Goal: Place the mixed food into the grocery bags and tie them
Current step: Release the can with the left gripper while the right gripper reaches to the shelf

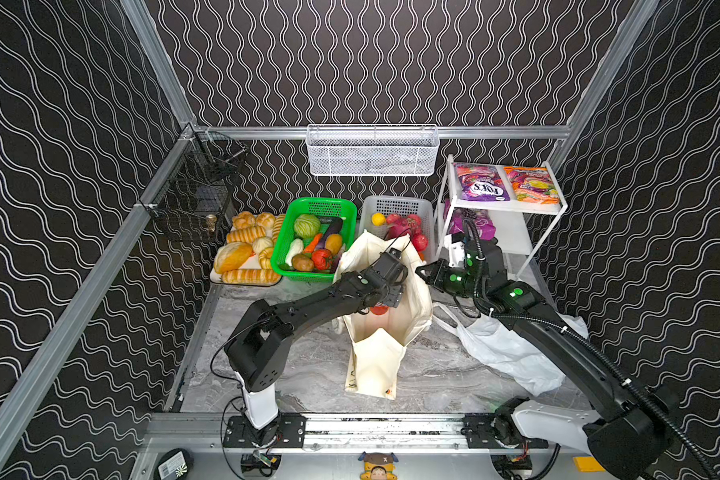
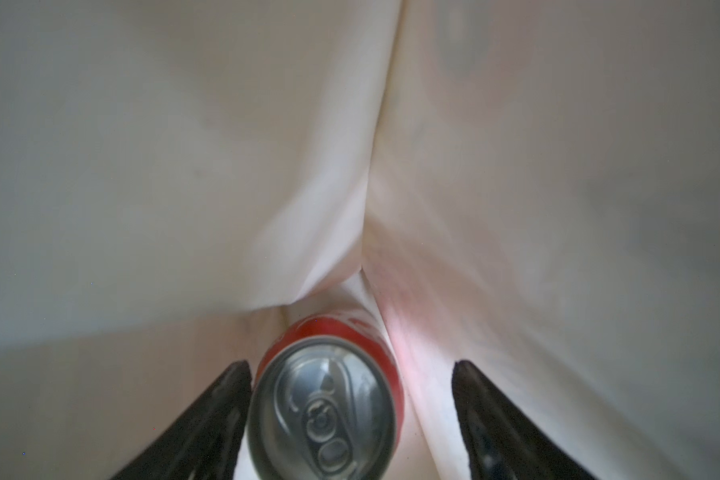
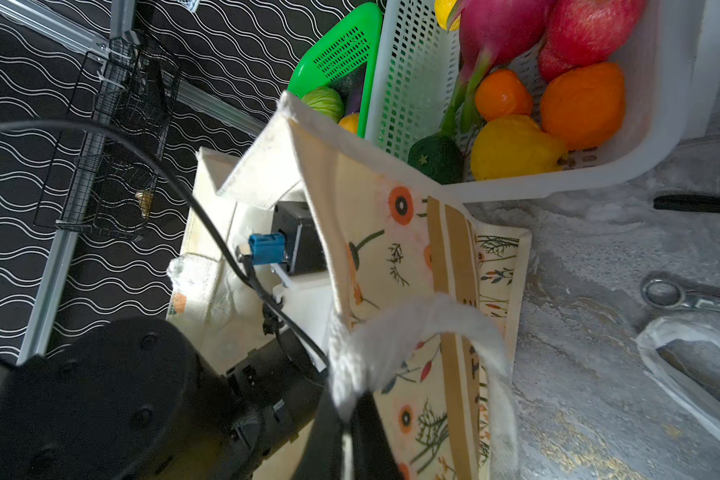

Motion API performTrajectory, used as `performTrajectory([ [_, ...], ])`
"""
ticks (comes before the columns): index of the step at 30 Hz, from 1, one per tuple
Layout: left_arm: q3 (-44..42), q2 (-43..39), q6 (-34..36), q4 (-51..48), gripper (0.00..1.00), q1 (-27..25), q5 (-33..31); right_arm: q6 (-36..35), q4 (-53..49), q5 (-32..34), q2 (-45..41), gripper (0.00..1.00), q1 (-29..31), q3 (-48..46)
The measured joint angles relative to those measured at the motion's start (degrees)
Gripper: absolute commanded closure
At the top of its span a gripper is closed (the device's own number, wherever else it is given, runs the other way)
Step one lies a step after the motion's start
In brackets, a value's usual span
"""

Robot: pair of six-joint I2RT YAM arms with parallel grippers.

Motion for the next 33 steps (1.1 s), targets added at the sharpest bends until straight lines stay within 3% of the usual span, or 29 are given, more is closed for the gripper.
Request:
performTrajectory([
  [8, 0.4, -3.5, 0.0, -1.8, 0.13, 0.0, 0.0, -1.2, -0.7, 1.3, 0.0, 0.89, 0.0, 0.1],
  [12, 0.5, -5.9, 0.0, -2.0, 0.12, 0.0, 0.9, -1.7, -1.1, 2.1, -0.3, 0.80, 0.0, 0.1],
  [15, 1.1, -7.5, 0.0, -2.4, 0.11, 0.0, 1.6, -3.0, -1.7, 2.5, -0.4, 0.78, 0.0, 0.7],
  [24, 2.4, -14.0, 0.4, -3.2, 0.10, 0.0, 4.3, -4.8, -3.2, 4.5, -2.3, 0.47, 0.0, 3.5],
  [30, 0.3, -22.4, 1.2, -1.4, 0.11, 0.0, 4.2, -5.8, -4.3, 9.7, -6.4, 0.42, -0.6, 4.0],
  [33, -1.6, -26.8, 1.3, 0.4, 0.09, 0.0, 4.2, -6.2, -4.8, 11.9, -8.9, 0.42, -4.1, 3.8],
])
